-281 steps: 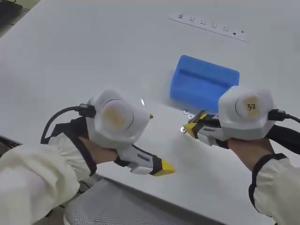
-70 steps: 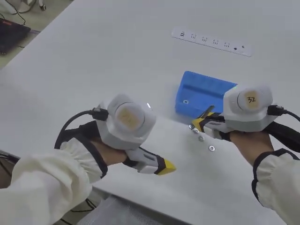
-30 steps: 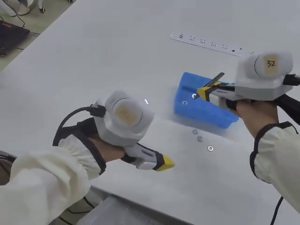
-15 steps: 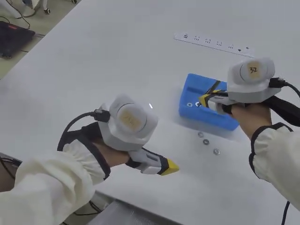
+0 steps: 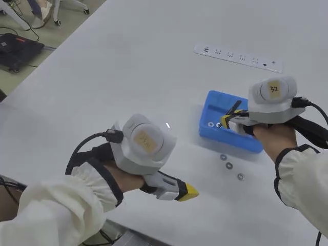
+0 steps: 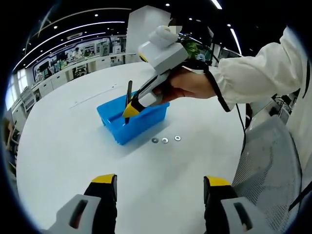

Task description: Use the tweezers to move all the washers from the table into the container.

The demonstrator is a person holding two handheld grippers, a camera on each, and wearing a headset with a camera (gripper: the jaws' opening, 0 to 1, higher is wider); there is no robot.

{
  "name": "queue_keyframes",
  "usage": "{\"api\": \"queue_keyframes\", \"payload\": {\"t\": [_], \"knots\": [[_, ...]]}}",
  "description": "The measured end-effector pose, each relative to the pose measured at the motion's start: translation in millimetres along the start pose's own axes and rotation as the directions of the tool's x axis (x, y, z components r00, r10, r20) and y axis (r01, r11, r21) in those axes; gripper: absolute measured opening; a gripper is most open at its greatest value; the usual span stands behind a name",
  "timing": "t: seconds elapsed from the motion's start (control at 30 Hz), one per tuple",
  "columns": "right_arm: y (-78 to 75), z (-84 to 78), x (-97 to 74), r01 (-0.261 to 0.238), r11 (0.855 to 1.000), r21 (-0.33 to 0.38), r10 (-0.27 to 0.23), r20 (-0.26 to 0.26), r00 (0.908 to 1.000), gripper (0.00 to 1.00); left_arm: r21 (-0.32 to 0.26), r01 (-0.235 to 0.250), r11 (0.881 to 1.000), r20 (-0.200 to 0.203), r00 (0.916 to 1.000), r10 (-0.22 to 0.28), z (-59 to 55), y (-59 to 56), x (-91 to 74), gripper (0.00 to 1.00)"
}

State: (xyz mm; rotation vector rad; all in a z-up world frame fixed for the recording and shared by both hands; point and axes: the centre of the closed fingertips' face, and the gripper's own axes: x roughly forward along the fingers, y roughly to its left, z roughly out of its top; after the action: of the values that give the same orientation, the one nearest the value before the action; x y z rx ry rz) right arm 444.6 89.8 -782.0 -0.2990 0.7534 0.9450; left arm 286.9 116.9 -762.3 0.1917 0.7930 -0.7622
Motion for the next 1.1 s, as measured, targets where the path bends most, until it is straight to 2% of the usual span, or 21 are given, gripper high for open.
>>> {"api": "queue_keyframes", "payload": {"t": [0.13, 0.23, 0.33, 0.47, 0.63, 0.9, 1.1], "knots": [[-1.3, 0.8, -0.7, -0.002, 1.0, 0.004, 0.002, 0.001, 1.0, 0.05, 0.006, 0.0, 1.0, 0.001, 1.0, 0.0, 2.2, -0.4, 0.6, 0.73], [-1.4, 5.2, -5.3, -0.009, 1.0, 0.03, 0.008, 0.02, 0.9998, 0.06, 0.009, -0.002, 1.0, 0.005, 1.0, 0.002, 4.8, 0.1, -0.6, 0.74], [-4.1, 8.3, -11.0, 0.004, 0.999, 0.045, -0.005, 0.034, 0.9994, 0.05, 0.01, -0.002, 1.0, 0.007, 1.0, 0.002, 6.6, 0.8, -0.9, 0.75], [-3.0, 15.0, -27.8, 0.001, 0.998, 0.069, -0.006, 0.072, 0.9974, 0.05, 0.021, 0.002, 1.0, 0.015, 0.9999, -0.003, 11.2, 0.0, -0.6, 0.76], [3.0, 21.1, -50.6, 0.002, 0.998, 0.063, -0.01, 0.114, 0.9934, 0.05, 0.033, 0.004, 0.999, 0.024, 0.9997, -0.005, 16.1, -1.9, 0.3, 0.76], [15.0, 18.8, -67.7, 0.01, 1.0, 0.025, -0.014, 0.129, 0.9916, 0.05, 0.048, 0.012, 0.999, 0.029, 0.9995, -0.014, 19.4, -8.2, 0.6, 0.8], [25.0, 9.7, -77.7, 0.005, 1.0, 0.008, -0.005, 0.126, 0.9921, 0.05, 0.048, 0.014, 0.999, 0.04, 0.9991, -0.016, 21.9, -10.4, -2.9, 0.82]]}}
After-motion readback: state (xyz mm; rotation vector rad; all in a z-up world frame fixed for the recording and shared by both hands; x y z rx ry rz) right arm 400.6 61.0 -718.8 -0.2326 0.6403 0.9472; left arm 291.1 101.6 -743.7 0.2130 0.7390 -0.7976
